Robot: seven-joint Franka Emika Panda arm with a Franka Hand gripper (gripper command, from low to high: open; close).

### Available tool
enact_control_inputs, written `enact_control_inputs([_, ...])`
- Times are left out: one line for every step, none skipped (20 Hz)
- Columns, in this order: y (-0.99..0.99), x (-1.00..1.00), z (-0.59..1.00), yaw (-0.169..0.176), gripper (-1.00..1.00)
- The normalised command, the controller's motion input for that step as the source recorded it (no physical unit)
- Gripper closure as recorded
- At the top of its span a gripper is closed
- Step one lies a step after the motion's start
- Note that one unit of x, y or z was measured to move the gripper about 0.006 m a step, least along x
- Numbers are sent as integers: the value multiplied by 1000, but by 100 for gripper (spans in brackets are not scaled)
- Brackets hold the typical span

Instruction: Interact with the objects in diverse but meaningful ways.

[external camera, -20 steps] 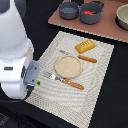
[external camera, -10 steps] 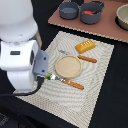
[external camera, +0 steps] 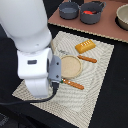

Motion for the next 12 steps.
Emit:
enact_control_inputs([-31,891,-129,-28,100])
enact_control_inputs([-3,826,-103,-27,100])
enact_control_inputs([-29,751,-109,-27,100])
enact_control_inputs([-69,657,-129,-28,100])
enact_control_inputs([-40,663,-143,-21,100])
enact_control_inputs([-34,574,-149,-20,100])
enact_control_inputs([-57,483,-129,-14,100])
enact_control_inputs([-54,369,-9,0,100])
enact_control_inputs([0,389,180,0,-100])
enact_control_inputs([0,346,260,10,-100])
enact_control_inputs([0,334,323,17,-100])
enact_control_inputs([0,266,383,16,-100])
